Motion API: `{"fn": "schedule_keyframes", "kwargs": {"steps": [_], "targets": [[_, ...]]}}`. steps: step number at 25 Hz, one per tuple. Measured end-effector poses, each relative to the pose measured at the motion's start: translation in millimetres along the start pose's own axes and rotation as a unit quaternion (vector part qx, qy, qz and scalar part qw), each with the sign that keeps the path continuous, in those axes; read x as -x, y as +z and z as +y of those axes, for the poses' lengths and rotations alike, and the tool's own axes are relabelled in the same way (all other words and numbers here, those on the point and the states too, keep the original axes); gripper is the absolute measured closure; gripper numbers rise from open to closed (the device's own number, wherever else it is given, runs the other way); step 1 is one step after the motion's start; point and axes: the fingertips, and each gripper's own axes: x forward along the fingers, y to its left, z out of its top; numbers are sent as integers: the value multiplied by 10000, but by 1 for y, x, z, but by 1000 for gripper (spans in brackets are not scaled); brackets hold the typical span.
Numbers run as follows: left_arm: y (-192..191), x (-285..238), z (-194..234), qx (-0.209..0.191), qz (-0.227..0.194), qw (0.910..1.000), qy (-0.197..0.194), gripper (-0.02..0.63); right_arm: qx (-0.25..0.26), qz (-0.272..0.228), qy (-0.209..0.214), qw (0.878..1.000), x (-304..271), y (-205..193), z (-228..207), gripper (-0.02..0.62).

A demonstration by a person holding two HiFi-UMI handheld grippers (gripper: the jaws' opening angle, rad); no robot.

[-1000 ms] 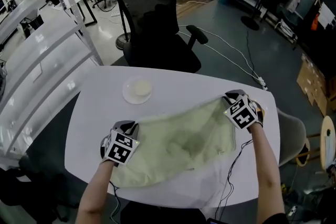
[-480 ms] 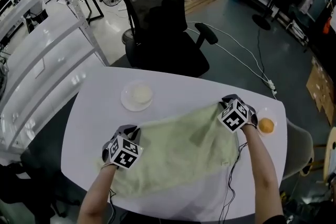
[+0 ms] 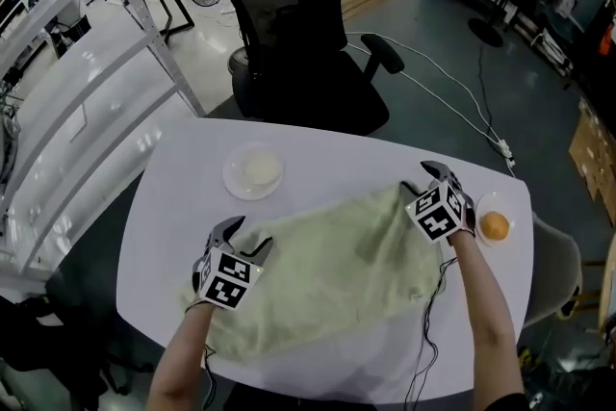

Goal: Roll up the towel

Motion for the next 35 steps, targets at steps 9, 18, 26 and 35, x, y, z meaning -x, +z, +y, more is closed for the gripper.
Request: {"fn": "schedule_keyframes", "kwargs": {"steps": [9,18,26,35], "targets": [[5,62,21,149,-439,9988,-174,270,-588,-404,-204,9972,70,23,14,259],[-33,135,57,495,-650,9964,-239,271,-927,-741,156,9928,152,55,105,259],[-105,173,91,849,-481,9951,-140,272,-802,-983,719,9893,192,97,230,265],[-169,193,109,487,-11,9978,-460,326,-422,-1076,1748,9778,204,136,388,296]]}}
